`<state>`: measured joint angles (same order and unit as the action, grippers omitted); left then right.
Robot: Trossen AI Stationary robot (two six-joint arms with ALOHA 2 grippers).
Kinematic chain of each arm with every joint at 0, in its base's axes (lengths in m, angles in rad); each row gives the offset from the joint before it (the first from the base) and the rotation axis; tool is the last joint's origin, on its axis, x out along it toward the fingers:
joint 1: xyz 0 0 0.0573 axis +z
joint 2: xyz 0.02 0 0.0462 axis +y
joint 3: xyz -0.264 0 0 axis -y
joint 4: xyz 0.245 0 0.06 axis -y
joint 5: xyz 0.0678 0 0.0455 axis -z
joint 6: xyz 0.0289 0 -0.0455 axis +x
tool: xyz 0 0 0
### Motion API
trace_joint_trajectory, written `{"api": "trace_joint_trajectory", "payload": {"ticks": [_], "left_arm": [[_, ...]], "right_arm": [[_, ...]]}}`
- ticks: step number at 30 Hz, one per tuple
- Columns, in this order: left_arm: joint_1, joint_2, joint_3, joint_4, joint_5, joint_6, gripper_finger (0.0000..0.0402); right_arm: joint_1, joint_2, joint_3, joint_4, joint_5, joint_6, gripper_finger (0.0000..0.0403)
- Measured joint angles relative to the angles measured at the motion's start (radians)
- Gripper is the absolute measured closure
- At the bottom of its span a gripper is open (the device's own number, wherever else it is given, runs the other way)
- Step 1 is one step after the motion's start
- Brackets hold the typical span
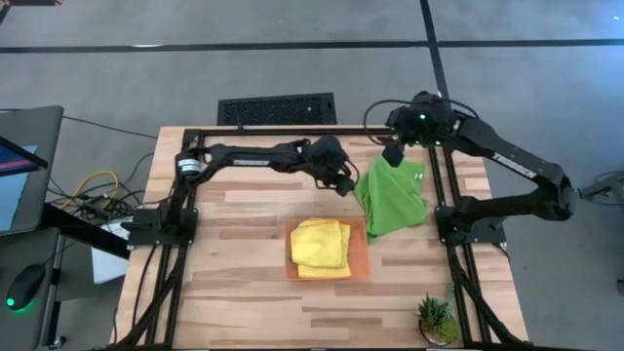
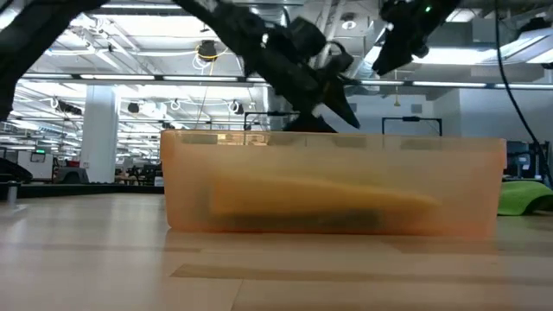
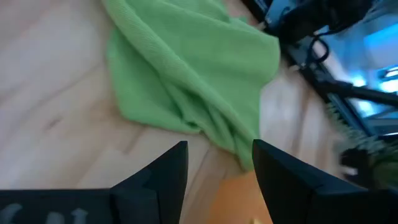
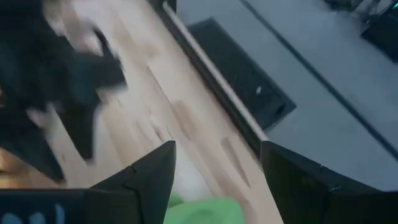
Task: Fold microfiber towels
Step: Fold the green towel
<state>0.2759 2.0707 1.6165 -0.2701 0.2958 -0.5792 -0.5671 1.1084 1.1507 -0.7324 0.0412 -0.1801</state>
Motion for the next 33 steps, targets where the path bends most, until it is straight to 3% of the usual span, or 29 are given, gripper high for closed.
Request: {"api": "trace_joint_trajectory", "payload": {"ticks": [5, 11, 17, 28, 33], "left_arm": [[0.025, 0.104, 0.0, 0.117, 0.092, -0.086, 0.023], [0.036, 0.16, 0.001, 0.134, 0.039, -0.125, 0.023], [0.036, 0.17, 0.001, 0.139, -0.031, -0.148, 0.023], [0.025, 0.226, -0.001, 0.205, 0.023, -0.231, 0.023], [0.018, 0.241, 0.007, 0.221, 0.002, -0.241, 0.023]], "right_arm": [[0.011, -0.061, 0.002, -0.001, 0.001, 0.071, 0.0143], [0.011, -0.088, 0.002, -0.013, 0.002, 0.177, 0.0143], [0.015, -0.088, 0.002, -0.03, 0.009, 0.182, 0.0143], [0.017, -0.069, 0.002, -0.031, 0.009, 0.181, 0.0143], [0.017, -0.068, 0.002, -0.031, 0.009, 0.181, 0.0143]]}}
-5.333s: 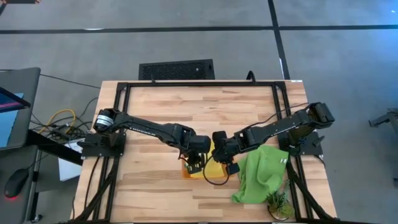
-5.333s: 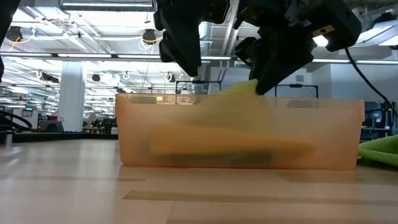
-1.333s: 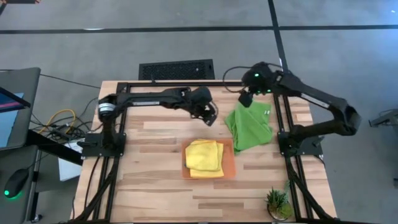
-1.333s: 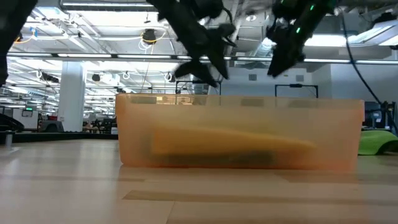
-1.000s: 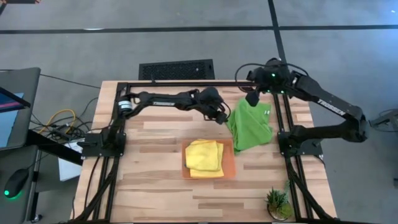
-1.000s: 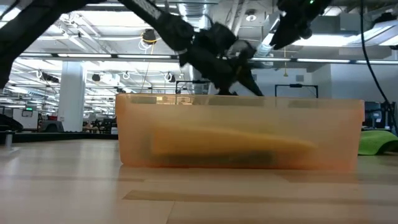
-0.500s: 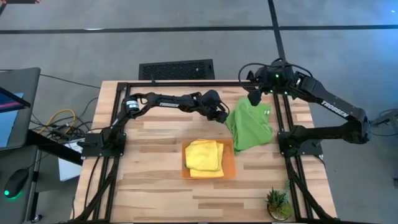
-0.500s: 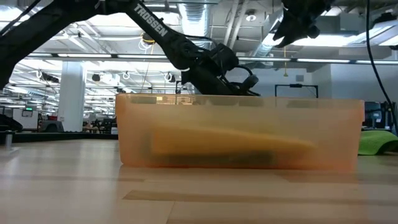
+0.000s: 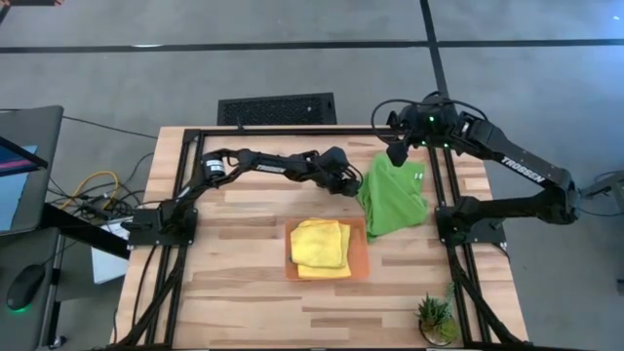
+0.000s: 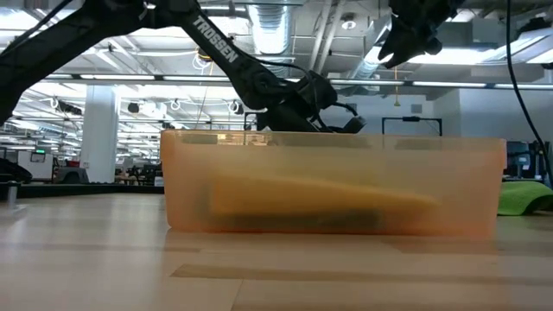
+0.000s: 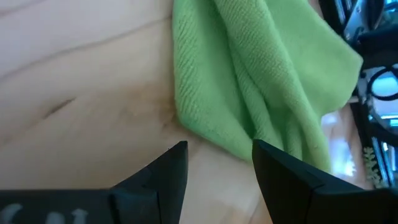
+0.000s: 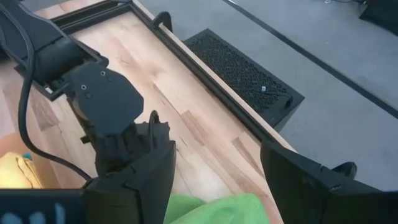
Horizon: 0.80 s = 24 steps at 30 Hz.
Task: Fold microfiber towels
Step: Fold the green towel
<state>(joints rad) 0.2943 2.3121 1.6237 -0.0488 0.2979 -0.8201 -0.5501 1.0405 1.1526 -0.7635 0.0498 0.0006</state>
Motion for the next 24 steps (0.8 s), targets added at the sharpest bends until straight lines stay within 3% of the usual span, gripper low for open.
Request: {"api": "trace_joint_trajectory", "payload": {"ticks": [4, 8, 17, 24], "left_arm": [[0.0, 0.023, 0.006, 0.034, -0.004, -0.011, 0.023], [0.001, 0.039, 0.019, 0.05, 0.01, -0.04, 0.023], [-0.002, 0.044, 0.029, 0.054, -0.091, -0.013, 0.023], [-0.002, 0.046, 0.029, 0.067, -0.141, 0.019, 0.0232]], "right_arm": [[0.0, 0.0, 0.0, -0.012, -0.033, -0.014, 0.0143], [0.001, 0.0, 0.0, -0.05, -0.151, -0.08, 0.0143], [0.021, 0.0, 0.0, -0.174, -0.408, -0.159, 0.0143], [0.058, 0.0, 0.0, -0.229, -0.458, -0.159, 0.0143]]}}
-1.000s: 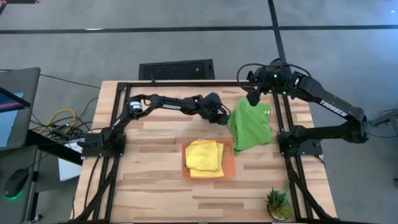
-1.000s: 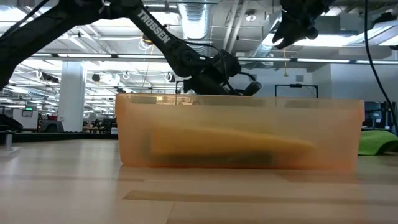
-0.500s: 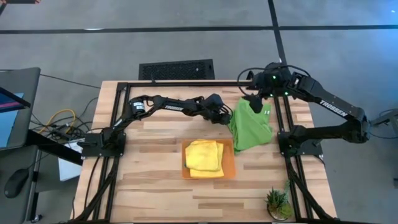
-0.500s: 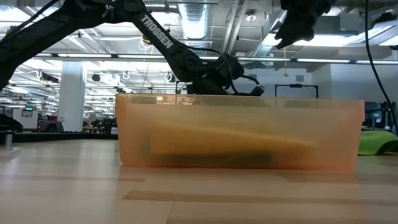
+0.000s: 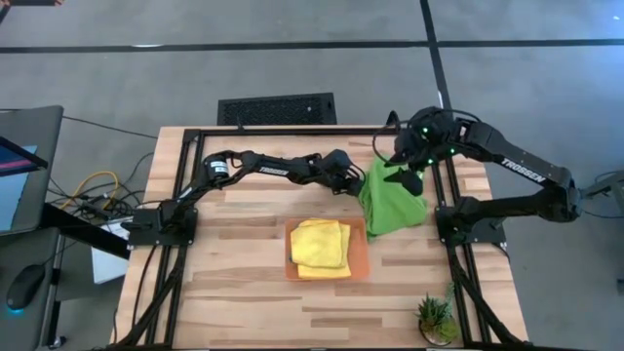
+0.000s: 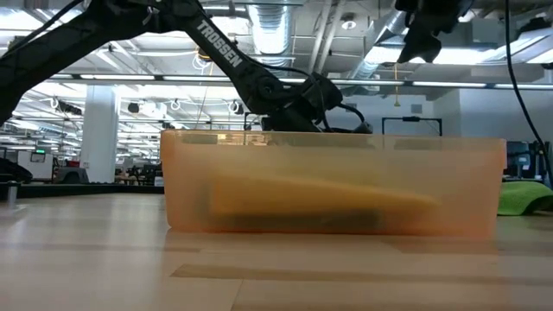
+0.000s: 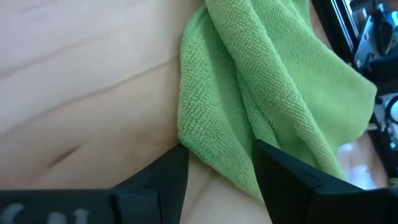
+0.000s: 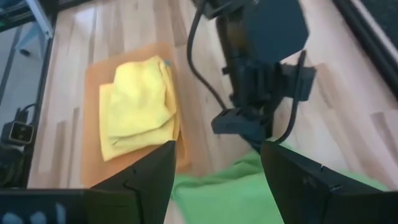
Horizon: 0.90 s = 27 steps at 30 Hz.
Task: Fold microfiber towels
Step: Fold the green towel
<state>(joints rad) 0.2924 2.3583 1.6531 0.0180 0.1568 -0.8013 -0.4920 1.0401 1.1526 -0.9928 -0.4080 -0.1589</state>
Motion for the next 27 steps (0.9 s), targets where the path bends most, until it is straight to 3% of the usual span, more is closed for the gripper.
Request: {"api": "trace_joint_trajectory", "payload": {"ticks": [4, 11, 21, 27], "left_arm": [[0.0, 0.002, 0.0, 0.005, -0.028, 0.052, 0.0265], [0.005, 0.004, 0.0, 0.018, -0.056, 0.139, 0.0389], [0.039, -0.027, -0.001, 0.026, 0.092, 0.141, 0.0401], [0.067, -0.142, 0.0, -0.116, 0.095, 0.292, 0.0401]], "right_arm": [[0.012, 0.0, 0.0, -0.003, 0.0, 0.001, 0.0143], [0.015, 0.0, 0.0, -0.003, 0.001, 0.001, 0.0143], [0.014, 0.0, 0.0, -0.039, 0.031, -0.008, 0.0143], [0.014, 0.0, 0.0, -0.086, 0.102, -0.034, 0.0143]]}}
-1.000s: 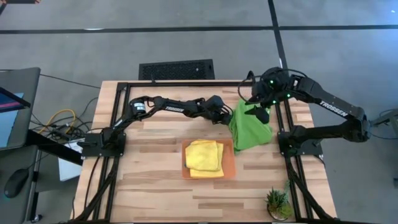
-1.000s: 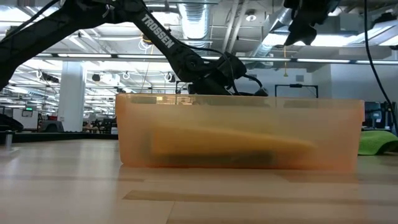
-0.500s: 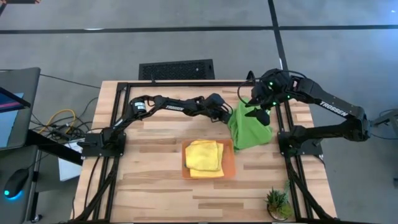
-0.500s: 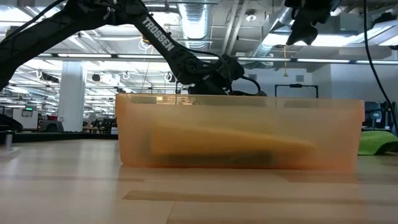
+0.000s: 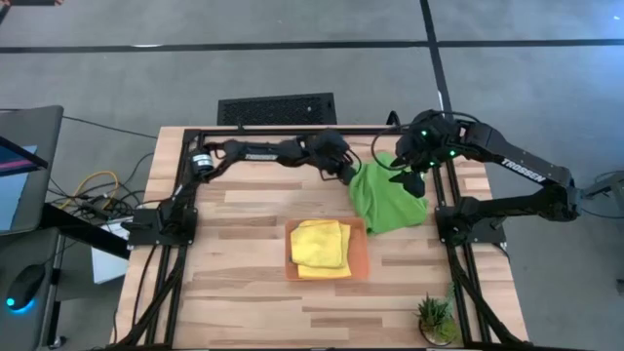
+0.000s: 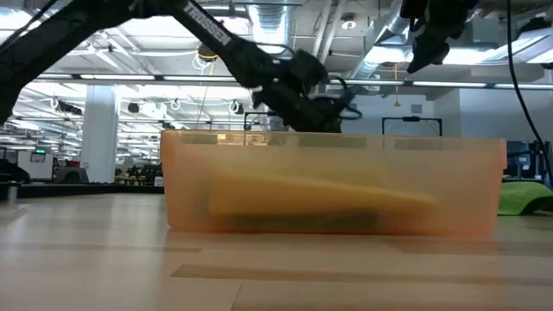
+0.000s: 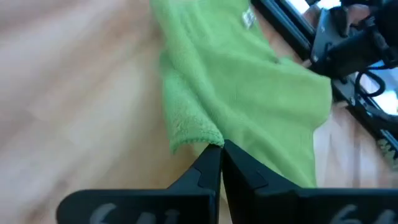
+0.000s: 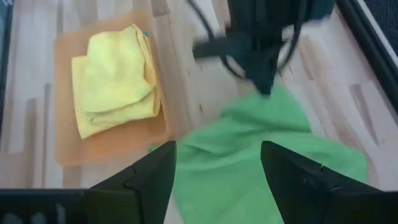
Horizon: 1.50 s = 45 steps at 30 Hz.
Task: Fold microfiber towels
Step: Fold the green towel
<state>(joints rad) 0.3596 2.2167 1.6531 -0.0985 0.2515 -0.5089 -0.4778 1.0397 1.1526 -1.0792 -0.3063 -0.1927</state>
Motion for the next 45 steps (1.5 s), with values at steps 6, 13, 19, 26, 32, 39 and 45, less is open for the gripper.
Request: {"api": "trace_joint_trajectory", "payload": {"ticks": [6, 13, 19, 26, 32, 39, 45], "left_arm": [[0.032, -0.117, 0.0, -0.173, -0.002, 0.214, 0.0401], [0.048, -0.233, 0.0, -0.319, -0.049, 0.423, 0.0401], [0.049, -0.294, 0.0, -0.401, -0.114, 0.541, 0.0401], [0.048, -0.345, 0.0, -0.446, -0.142, 0.642, 0.0401], [0.046, -0.36, 0.0, -0.485, -0.137, 0.697, 0.0401], [0.042, -0.368, 0.001, -0.488, -0.127, 0.737, 0.0401], [0.039, -0.368, 0.001, -0.493, -0.091, 0.738, 0.0401]], "right_arm": [[0.0, 0.036, 0.0, 0.03, 0.087, -0.018, 0.0143], [-0.004, 0.167, 0.0, 0.053, 0.099, -0.133, 0.0143], [-0.065, 0.292, 0.0, 0.086, 0.102, -0.15, 0.0143], [-0.143, 0.404, 0.0, 0.239, 0.103, -0.217, 0.0143], [-0.159, 0.476, 0.0, 0.456, 0.098, -0.333, 0.0143], [-0.15, 0.587, 0.0, 0.632, 0.028, -0.397, 0.0143], [-0.152, 0.638, 0.0, 0.692, 0.031, -0.402, 0.0143]]}}
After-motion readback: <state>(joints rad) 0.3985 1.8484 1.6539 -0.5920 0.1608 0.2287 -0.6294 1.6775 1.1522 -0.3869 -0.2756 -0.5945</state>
